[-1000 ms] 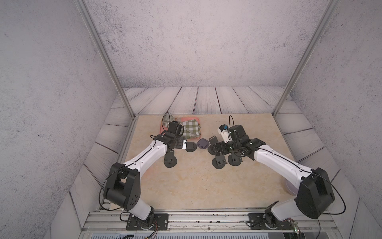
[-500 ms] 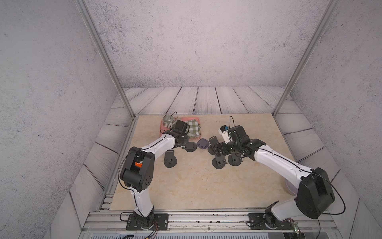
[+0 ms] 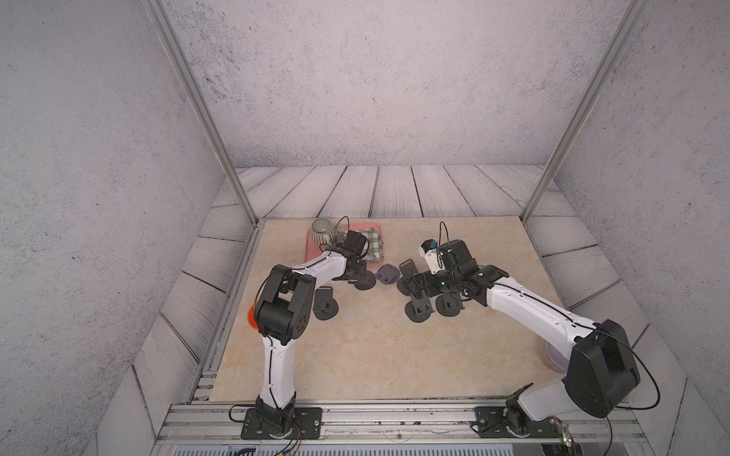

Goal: Open the phone stand
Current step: Adjust the phone stand at the center of the board.

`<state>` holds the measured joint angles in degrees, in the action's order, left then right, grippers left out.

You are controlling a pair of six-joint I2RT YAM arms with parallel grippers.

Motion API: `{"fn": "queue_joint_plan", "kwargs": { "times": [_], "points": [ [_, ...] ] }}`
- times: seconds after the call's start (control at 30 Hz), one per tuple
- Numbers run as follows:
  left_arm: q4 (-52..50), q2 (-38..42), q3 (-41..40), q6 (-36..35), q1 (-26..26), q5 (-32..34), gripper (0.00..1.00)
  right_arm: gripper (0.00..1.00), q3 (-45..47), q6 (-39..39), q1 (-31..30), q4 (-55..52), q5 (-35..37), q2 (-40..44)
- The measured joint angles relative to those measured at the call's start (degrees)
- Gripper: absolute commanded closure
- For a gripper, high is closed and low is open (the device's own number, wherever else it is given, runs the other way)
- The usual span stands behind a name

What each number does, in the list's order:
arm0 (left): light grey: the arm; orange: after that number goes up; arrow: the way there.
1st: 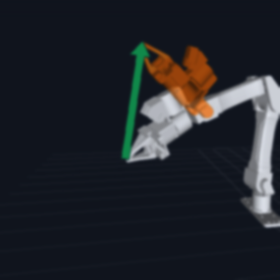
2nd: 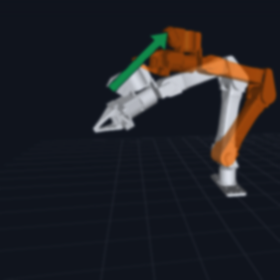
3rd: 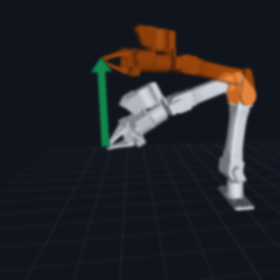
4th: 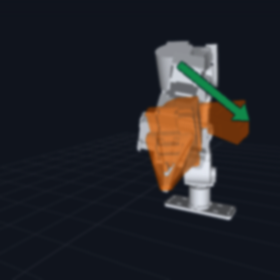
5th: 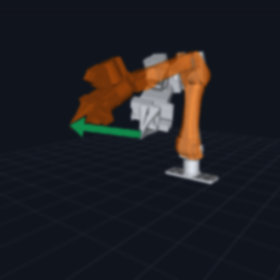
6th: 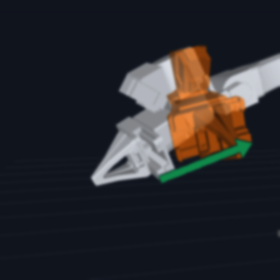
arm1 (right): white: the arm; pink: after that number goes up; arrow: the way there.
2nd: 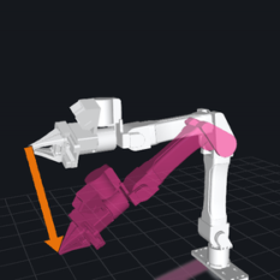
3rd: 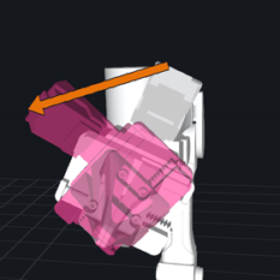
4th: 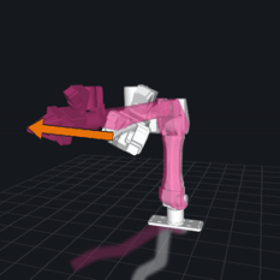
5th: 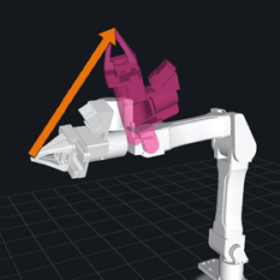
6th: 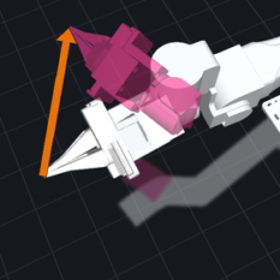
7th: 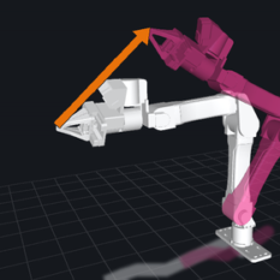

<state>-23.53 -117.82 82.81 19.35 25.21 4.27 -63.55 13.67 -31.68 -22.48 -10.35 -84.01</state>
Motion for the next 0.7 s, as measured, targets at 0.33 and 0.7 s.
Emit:
{"fn": "queue_joint_plan", "kwargs": {
  "times": [0.33,0.7],
  "points": [
    [1.92,2.03,-3.34,-0.02,0.0,-0.72,1.0,0.01,0.0,0.0,0.15,0.0,-0.02,0.0],
    [3.41,6.58,-9.84,0.5,1.6,-1.75,1.0,0.01,0.0,0.0,0.15,0.0,-0.02,0.0]
  ]
}}
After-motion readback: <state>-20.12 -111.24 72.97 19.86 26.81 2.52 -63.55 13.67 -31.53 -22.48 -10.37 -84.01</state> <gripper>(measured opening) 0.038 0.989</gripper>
